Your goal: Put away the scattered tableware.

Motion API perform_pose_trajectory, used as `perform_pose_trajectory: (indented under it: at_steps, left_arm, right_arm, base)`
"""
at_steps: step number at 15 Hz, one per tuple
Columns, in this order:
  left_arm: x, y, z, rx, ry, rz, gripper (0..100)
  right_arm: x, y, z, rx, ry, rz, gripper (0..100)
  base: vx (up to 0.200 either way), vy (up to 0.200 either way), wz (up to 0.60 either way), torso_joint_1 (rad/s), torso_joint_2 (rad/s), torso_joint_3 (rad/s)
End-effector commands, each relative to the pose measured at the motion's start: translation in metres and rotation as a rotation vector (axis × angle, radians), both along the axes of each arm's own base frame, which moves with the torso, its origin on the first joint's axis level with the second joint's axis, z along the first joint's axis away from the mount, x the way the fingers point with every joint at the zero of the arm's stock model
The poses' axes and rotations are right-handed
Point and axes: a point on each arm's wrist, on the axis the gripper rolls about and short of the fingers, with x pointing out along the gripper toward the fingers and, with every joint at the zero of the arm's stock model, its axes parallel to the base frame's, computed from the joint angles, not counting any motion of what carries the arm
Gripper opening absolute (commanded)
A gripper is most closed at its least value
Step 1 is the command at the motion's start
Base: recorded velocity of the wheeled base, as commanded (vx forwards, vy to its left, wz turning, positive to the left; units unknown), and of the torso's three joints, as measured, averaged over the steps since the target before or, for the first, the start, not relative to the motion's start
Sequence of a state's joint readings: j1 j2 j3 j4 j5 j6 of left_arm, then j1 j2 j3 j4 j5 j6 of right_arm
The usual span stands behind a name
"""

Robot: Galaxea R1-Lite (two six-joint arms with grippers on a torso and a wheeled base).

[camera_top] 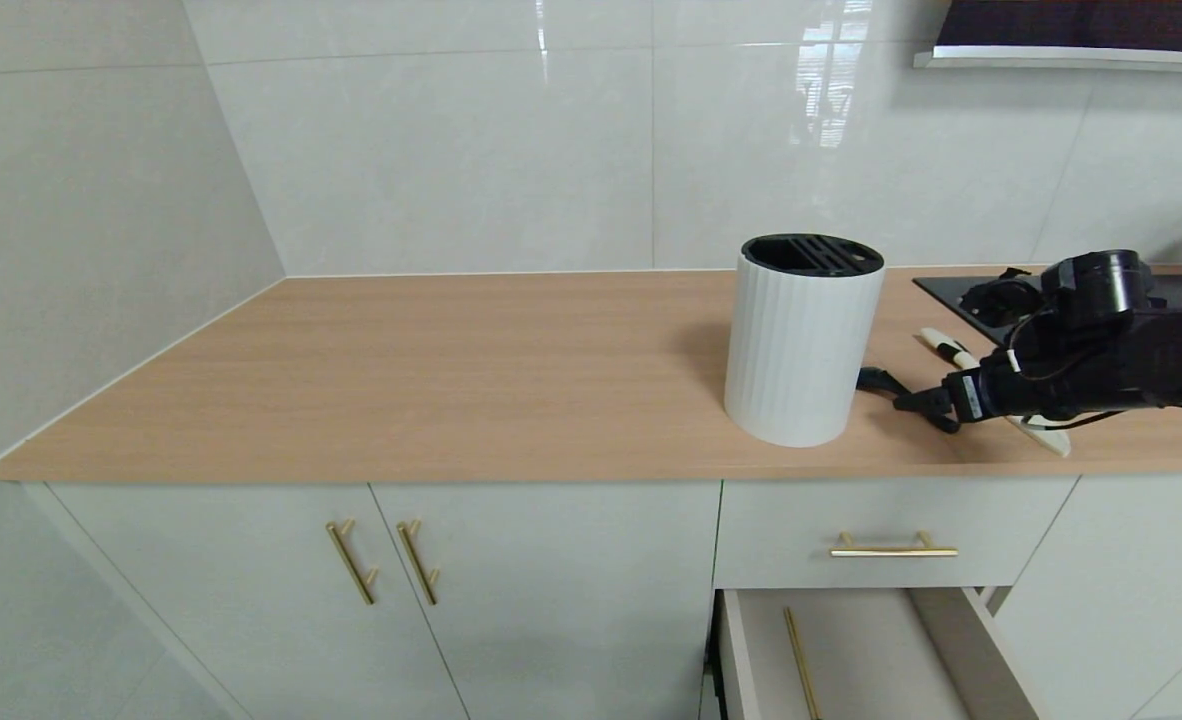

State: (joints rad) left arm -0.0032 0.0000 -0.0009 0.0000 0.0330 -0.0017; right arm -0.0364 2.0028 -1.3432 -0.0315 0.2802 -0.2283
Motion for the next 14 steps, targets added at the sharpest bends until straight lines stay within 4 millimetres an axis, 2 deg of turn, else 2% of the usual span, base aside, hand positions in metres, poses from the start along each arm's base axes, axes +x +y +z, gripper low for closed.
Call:
perform_pose_trajectory:
  at_steps: [1,6,13,14]
  left_arm:
    - [0.000,0.000,0.000,0.000,0.001,0.001,100]
    - [0.000,0.000,0.000,0.000,0.001,0.001,100]
    - [0.000,0.000,0.000,-0.001,0.002,0.001,100]
    - [0.000,0.000,0.000,0.000,0.001,0.001,100]
  right_arm:
    - [0.007,0.000,-0.011,0.006,0.005,-0.002,100]
    - [0.017,0.000,-0.025,0.024,0.017,-0.012,100]
    - [0.022,0.000,-0.033,0.032,0.014,-0.020,100]
    - [0.022,0.000,-0.034,0.033,0.018,-0.019,0]
  base:
    - [0.000,0.000,0.00,0.000,0.00,0.000]
    - [0.000,0.000,0.00,0.000,0.00,0.000]
    - [0.000,0.000,0.00,0.000,0.00,0.000]
    - [0.000,0.000,0.00,0.000,0.00,0.000]
